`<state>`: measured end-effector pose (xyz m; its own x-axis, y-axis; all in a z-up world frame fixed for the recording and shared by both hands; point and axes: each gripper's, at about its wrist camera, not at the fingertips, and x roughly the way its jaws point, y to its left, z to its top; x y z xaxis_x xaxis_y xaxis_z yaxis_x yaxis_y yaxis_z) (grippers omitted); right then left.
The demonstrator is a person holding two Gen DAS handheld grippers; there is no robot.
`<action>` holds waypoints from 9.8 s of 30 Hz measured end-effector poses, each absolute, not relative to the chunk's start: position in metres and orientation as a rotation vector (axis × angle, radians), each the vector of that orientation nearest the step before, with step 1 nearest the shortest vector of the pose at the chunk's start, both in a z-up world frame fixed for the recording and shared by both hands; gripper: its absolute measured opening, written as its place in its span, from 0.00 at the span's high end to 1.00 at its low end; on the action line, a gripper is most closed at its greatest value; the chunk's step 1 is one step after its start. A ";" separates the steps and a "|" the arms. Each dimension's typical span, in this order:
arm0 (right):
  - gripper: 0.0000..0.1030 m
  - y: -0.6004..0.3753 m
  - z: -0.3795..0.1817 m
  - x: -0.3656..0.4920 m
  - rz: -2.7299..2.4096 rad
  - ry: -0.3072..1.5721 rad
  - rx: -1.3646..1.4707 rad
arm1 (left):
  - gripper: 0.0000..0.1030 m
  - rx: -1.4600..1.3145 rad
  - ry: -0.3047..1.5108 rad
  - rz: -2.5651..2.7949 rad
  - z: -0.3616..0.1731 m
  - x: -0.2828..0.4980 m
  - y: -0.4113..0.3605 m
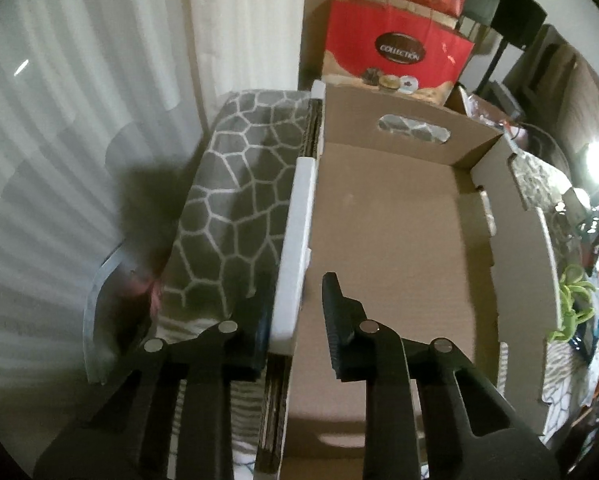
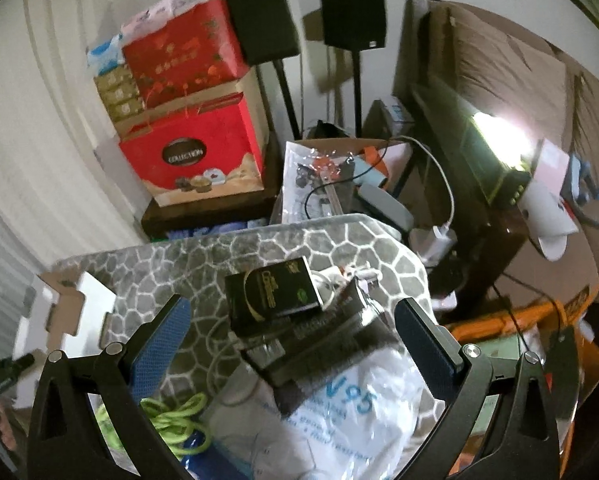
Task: Organize objects
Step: 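Grasp the cardboard box wall with the left gripper while the right tool approaches the black pouch, then close the right gripper on the black snack pouch and lift it, then carry the black pouch into the box with the right gripper and release, then move the right gripper to the lime-green cable and grasp it, then carry the green cable into the box with the right gripper and release, then move the right gripper to the black Carefree pack and grasp it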
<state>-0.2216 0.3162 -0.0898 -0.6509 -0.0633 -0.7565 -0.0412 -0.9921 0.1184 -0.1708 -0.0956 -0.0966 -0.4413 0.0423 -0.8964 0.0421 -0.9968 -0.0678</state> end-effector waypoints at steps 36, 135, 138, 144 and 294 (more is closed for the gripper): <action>0.39 0.348 -0.163 -0.242 -2.679 -0.621 1.671 | 0.86 -1.658 -0.072 2.695 -0.105 -0.174 -0.095; 0.31 0.042 -0.114 -0.229 -2.297 -0.148 1.424 | 0.87 -1.680 -0.118 2.635 -0.106 -0.180 -0.100; 0.30 0.064 -0.107 -0.219 -2.325 -0.145 1.409 | 0.87 -1.682 -0.117 2.639 -0.106 -0.180 -0.099; 0.29 0.109 -0.099 -0.199 -2.388 -0.105 1.397 | 0.87 -1.683 -0.113 2.641 -0.107 -0.181 -0.099; 0.19 0.102 -0.092 -0.181 -2.482 0.070 1.253 | 0.87 -1.702 -0.126 2.630 -0.114 -0.181 -0.105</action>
